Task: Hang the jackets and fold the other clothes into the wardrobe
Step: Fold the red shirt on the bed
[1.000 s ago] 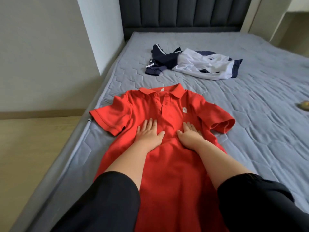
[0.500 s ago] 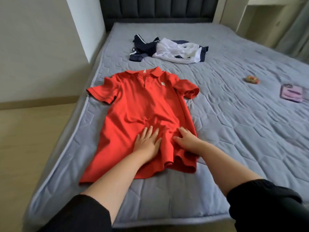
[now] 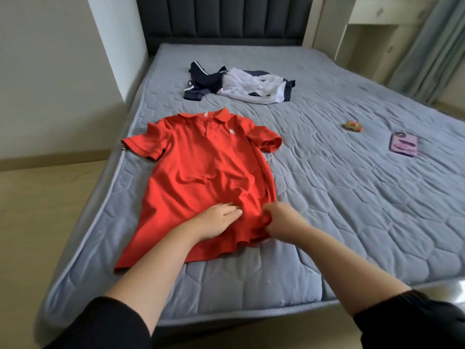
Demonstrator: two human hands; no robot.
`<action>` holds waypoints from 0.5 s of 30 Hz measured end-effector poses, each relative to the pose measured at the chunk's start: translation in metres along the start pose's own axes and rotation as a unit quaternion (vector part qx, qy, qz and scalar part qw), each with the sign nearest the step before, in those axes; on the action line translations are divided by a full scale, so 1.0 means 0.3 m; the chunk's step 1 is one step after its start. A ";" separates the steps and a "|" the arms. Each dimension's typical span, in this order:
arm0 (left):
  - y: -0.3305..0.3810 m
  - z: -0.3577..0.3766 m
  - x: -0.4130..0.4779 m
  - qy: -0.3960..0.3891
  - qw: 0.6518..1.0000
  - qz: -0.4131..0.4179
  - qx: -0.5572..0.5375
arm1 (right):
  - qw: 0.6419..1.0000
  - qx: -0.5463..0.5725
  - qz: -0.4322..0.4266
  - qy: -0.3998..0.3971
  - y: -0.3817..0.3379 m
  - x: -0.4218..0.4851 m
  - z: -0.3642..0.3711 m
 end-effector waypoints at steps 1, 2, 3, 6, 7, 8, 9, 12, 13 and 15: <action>0.006 0.006 0.002 -0.014 0.999 -0.010 0.040 | 0.999 0.006 0.018 0.048 0.011 0.004 -0.038; 0.011 0.021 0.000 -0.034 0.995 -0.022 0.093 | 0.994 0.004 0.040 0.097 0.031 0.002 -0.080; 0.020 0.039 -0.004 -0.048 0.988 -0.029 0.145 | 0.987 -0.008 0.065 0.146 0.060 -0.004 -0.123; 0.073 0.113 -0.019 -0.054 0.967 -0.003 0.248 | 0.963 -0.091 0.188 0.171 0.182 -0.037 -0.193; 0.093 0.137 -0.018 -0.049 0.961 0.009 0.271 | 0.959 -0.117 0.229 0.116 0.217 -0.046 -0.182; 0.111 0.153 -0.015 -0.037 0.956 0.015 0.291 | 0.957 -0.127 0.253 0.055 0.248 -0.050 -0.162; 0.129 0.159 -0.009 -0.014 0.951 0.017 0.307 | 0.958 -0.116 0.262 0.004 0.272 -0.049 -0.142; 0.185 0.159 -0.005 0.053 0.925 0.039 0.374 | 0.964 0.009 0.263 -0.046 0.301 -0.030 -0.129; 0.197 0.165 -0.005 0.053 0.916 0.055 0.393 | 0.962 0.056 0.265 -0.039 0.303 -0.025 -0.139; 0.208 0.172 -0.005 0.040 0.909 0.081 0.407 | 0.956 0.120 0.268 -0.012 0.311 -0.012 -0.145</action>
Point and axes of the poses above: each hand's wrist, its own x-axis towards the middle knuckle, its own z-axis out of the palm, y = z × x, the point moved 5 cm from there along x, towards the middle knuckle, and after that the axes turned 8 degrees about -y, right-handed, at the moved point
